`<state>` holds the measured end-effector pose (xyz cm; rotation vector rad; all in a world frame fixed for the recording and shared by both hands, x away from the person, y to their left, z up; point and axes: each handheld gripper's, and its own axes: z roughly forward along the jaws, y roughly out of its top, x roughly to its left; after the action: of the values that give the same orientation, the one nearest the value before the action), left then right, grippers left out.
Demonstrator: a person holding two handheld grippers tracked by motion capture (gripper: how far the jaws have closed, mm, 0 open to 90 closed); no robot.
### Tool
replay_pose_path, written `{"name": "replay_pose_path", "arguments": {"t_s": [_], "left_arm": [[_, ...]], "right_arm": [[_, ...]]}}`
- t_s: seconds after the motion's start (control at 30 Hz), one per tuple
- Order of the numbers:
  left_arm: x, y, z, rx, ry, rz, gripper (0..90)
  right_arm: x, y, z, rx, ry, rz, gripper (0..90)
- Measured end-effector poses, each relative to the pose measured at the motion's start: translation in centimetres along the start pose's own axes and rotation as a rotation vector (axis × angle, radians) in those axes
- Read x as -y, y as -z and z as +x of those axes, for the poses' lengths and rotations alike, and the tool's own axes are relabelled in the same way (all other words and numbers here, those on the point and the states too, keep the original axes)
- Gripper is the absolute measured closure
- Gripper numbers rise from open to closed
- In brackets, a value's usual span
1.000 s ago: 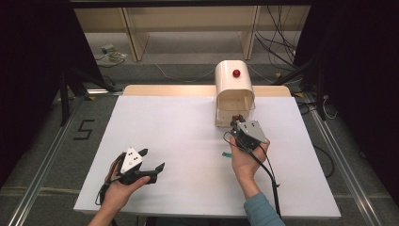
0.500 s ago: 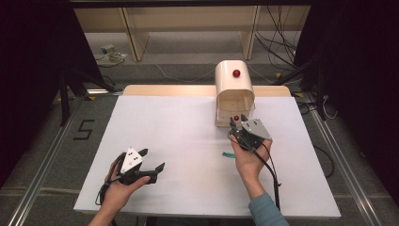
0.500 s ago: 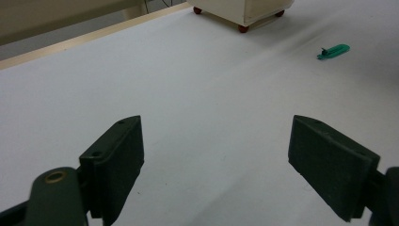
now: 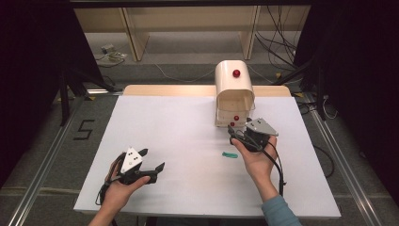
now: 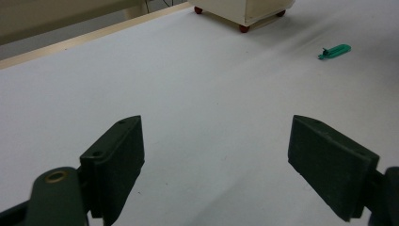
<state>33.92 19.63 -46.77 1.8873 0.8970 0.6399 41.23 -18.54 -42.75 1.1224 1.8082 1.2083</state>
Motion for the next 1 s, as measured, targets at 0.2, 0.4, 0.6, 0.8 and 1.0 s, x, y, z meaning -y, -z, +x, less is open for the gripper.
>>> {"name": "replay_pose_path", "arguments": {"t_s": [0.2, 0.4, 0.6, 0.8, 1.0], "left_arm": [[0.0, 0.0, 0.0, 0.0, 0.001, 0.0, 19.0], [0.0, 0.0, 0.0, -0.001, 0.004, -0.002, 19.0], [0.1, 0.0, 0.0, -0.001, 0.005, 0.0, 19.0], [0.0, 0.0, 0.0, -0.001, 0.001, 0.004, 19.0], [0.1, 0.0, 0.0, -0.001, 0.003, 0.0, 19.0]], "right_arm": [[0.2, 0.3, -0.5, -0.075, 0.005, 0.032, 17.2], [0.2, 0.4, -0.9, -0.113, -0.004, 0.048, 16.5], [0.5, 0.5, -1.0, -0.128, 0.001, 0.069, 16.6], [0.9, 1.1, -1.3, -0.16, 0.018, 0.072, 16.5], [1.2, 1.6, -1.8, -0.185, 0.03, 0.082, 16.7]]}}
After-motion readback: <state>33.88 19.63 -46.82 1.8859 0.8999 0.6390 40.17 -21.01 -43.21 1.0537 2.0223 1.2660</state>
